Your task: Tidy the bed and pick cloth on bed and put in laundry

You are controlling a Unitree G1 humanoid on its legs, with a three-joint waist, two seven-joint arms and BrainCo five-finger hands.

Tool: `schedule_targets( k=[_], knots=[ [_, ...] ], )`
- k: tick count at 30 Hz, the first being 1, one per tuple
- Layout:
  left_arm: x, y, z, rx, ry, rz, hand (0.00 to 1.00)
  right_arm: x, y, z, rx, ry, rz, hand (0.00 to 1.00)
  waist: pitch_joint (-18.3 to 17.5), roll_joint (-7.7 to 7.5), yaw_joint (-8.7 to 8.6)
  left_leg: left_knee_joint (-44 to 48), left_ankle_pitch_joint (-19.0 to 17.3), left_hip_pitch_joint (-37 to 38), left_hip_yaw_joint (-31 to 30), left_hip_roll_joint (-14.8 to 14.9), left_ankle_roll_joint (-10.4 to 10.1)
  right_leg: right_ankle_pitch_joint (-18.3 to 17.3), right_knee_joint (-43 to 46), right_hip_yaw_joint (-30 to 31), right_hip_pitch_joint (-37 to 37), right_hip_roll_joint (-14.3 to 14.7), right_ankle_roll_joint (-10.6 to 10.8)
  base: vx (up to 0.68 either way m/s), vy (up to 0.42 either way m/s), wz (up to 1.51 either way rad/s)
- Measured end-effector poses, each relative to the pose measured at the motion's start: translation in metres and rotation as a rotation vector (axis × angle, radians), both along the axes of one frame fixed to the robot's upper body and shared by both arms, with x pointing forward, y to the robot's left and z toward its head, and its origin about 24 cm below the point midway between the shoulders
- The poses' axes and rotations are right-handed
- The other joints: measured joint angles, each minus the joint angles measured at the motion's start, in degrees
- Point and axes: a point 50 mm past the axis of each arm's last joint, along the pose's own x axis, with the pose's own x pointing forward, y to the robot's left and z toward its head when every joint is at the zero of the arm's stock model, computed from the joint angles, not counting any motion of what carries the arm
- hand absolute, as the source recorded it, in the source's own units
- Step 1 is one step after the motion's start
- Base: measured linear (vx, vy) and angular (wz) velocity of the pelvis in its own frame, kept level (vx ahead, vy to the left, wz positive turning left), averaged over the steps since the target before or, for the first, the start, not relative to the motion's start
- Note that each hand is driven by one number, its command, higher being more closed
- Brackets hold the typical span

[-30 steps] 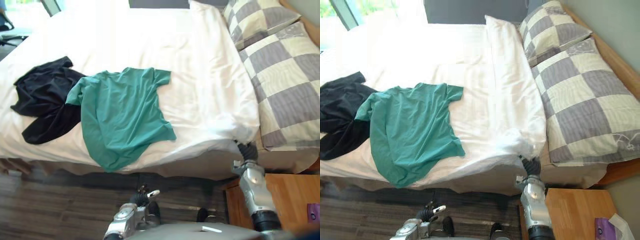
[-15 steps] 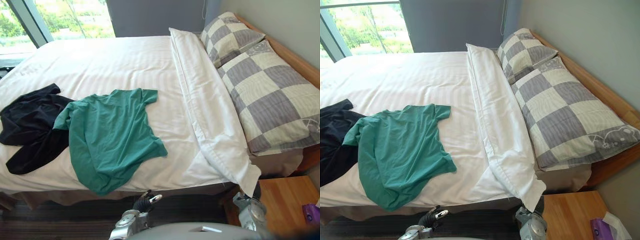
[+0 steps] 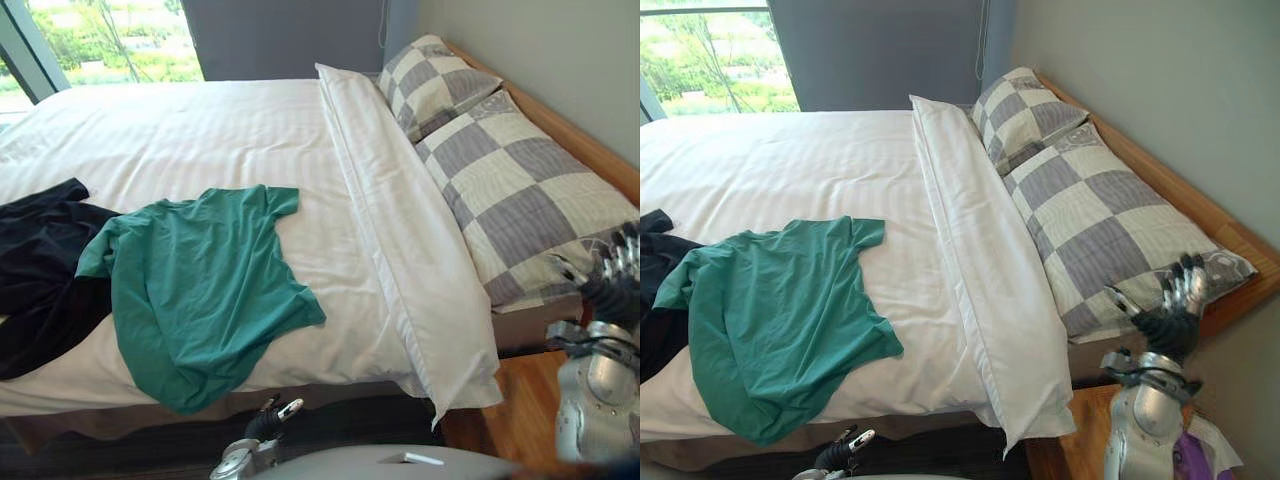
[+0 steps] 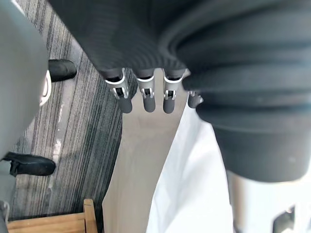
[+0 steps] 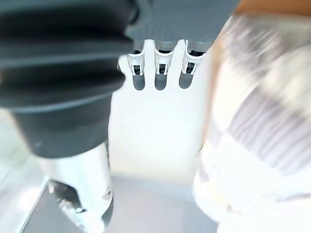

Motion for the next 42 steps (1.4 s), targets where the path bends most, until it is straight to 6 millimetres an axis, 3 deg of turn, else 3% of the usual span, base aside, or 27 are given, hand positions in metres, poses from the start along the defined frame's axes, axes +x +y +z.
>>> schedule_targets(
  k=[1,5,8,10,14,15,17,19,20,21,23,30,33,35,40,42],
  knots=[
    [-0.002,0.0,-0.001,0.005,0.006,-0.001,0.0,0.006,0.005,0.005,-0.019,-0.01,0.056,1.0,-0.1,0.09,-0.05,0.0,0.14,-0.47,-0.42,-0.1,0.2,0.01,0.04,0.0,-0.42,-0.09,-0.04,-0.02,-0.005,0.07],
    [-0.003,0.0,-0.002,0.026,0.021,-0.034,0.0,0.026,0.018,0.012,0.02,-0.013,0.257,1.0,0.01,0.16,-0.09,0.02,0.64,-0.63,-2.46,-0.64,0.91,0.08,-0.11,-0.28,-0.35,-0.37,-0.11,0.0,-0.005,0.15],
    [-0.002,0.0,-0.004,0.034,0.042,-0.08,0.0,0.046,0.036,-0.001,0.292,0.002,0.48,1.0,0.16,0.46,0.0,0.02,0.89,-1.12,-3.63,-0.98,1.26,0.07,-0.22,-1.35,-0.24,-0.28,-0.11,-0.03,-0.018,0.17],
    [-0.001,-0.001,-0.005,0.042,0.059,-0.102,0.0,0.058,0.058,-0.022,0.557,0.052,0.616,1.0,0.65,0.92,0.31,0.01,1.23,-1.51,-4.99,-1.5,1.57,0.07,-0.22,-2.3,-0.02,-0.48,-0.11,-0.03,-0.003,0.24],
    [0.008,-0.006,-0.004,0.024,0.056,-0.122,0.0,0.075,0.087,-0.027,0.815,0.028,0.715,1.0,2.14,1.79,0.52,0.01,2.36,-4.56,-7.94,-1.67,2.33,0.13,0.23,-4.36,-1.74,-1.07,-0.11,-0.05,-0.002,0.34],
    [0.015,-0.007,-0.002,0.025,0.045,-0.136,0.0,0.082,0.09,-0.02,0.845,-0.009,0.728,1.0,2.97,2.03,0.65,0.0,2.68,-5.99,-8.55,-1.71,2.53,0.19,0.66,-4.76,-3.1,-1.21,-0.13,-0.11,0.021,0.43],
    [0.043,-0.009,0.007,0.035,-0.017,-0.182,0.0,0.11,0.095,0.022,0.892,-0.181,0.761,1.0,7.64,3.3,1.44,0.02,3.97,-10.94,-9.58,-1.69,2.52,0.55,2.63,-5.2,-8.63,-1.65,-0.42,-0.16,0.04,0.28],
    [0.071,-0.014,0.018,0.04,-0.092,-0.205,0.0,0.132,0.092,0.068,0.929,-0.361,0.768,1.0,13.08,3.93,2.06,0.03,5.83,-15.98,-10.62,-1.52,2.61,1.98,3.7,-5.45,-13.28,-1.49,-0.81,-0.19,0.026,0.21],
    [0.09,-0.017,0.027,0.044,-0.145,-0.219,0.0,0.142,0.087,0.095,0.949,-0.461,0.764,1.0,17.47,4.0,2.22,0.3,7.03,-18.01,-11.02,-1.42,3.07,2.95,3.86,-5.97,-15.13,-1.43,-1.12,-0.17,0.021,0.26],
    [0.104,-0.019,0.035,0.044,-0.186,-0.223,0.0,0.146,0.08,0.109,0.969,-0.521,0.746,1.0,20.51,4.17,2.6,0.35,8.13,-19.45,-11.38,-1.47,3.41,3.54,4.12,-6.21,-16.45,-1.49,-1.24,-0.16,0.025,0.23],
    [0.121,-0.022,0.044,0.037,-0.24,-0.221,0.0,0.147,0.071,0.118,0.998,-0.588,0.721,1.0,23.1,4.62,3.11,0.36,9.21,-21.83,-11.69,-1.76,4.09,4.23,4.22,-6.43,-18.74,-1.76,-1.24,-0.06,0.025,0.13],
    [0.177,-0.051,0.084,0.023,-0.432,-0.253,0.0,0.145,0.052,0.122,1.1,-0.78,0.675,1.0,25.53,8.15,4.39,0.41,12.38,-32.57,-12.33,-3.96,4.44,5.47,6.58,-4.0,-31.5,-3.98,-0.63,0.04,0.023,-0.01],
    [0.189,-0.065,0.104,-0.038,-0.538,-0.187,0.0,0.124,0.051,0.14,1.074,-0.98,0.762,1.0,26.58,9.38,5.09,0.41,12.35,-35.69,-10.5,-4.07,4.4,4.32,10.87,-1.35,-37.98,-4.41,-0.57,0.0,0.005,-0.27],
    [0.193,-0.072,0.109,-0.063,-0.575,-0.17,0.0,0.111,0.046,0.144,1.051,-1.079,0.808,1.0,27.09,9.33,5.04,0.4,11.99,-37.17,-9.5,-4.04,3.91,2.98,14.2,-0.16,-41.56,-4.81,-0.7,-0.01,-0.004,-0.15],
    [0.193,-0.088,0.113,-0.133,-0.592,-0.119,0.0,0.079,0.017,0.105,1.104,-1.289,0.714,1.0,27.67,8.47,4.13,0.38,10.94,-37.81,-6.45,-4.07,2.45,0.46,20.41,2.82,-46.57,-5.0,-1.37,0.01,-0.023,-0.17],
    [0.193,-0.087,0.112,-0.15,-0.599,-0.077,0.0,0.068,0.005,0.074,1.124,-1.284,0.618,1.0,27.7,8.42,2.35,0.38,10.11,-36.94,-5.16,-4.11,1.31,0.13,21.22,4.12,-46.85,-4.87,-1.48,0.03,-0.018,-0.26]
  ],
)
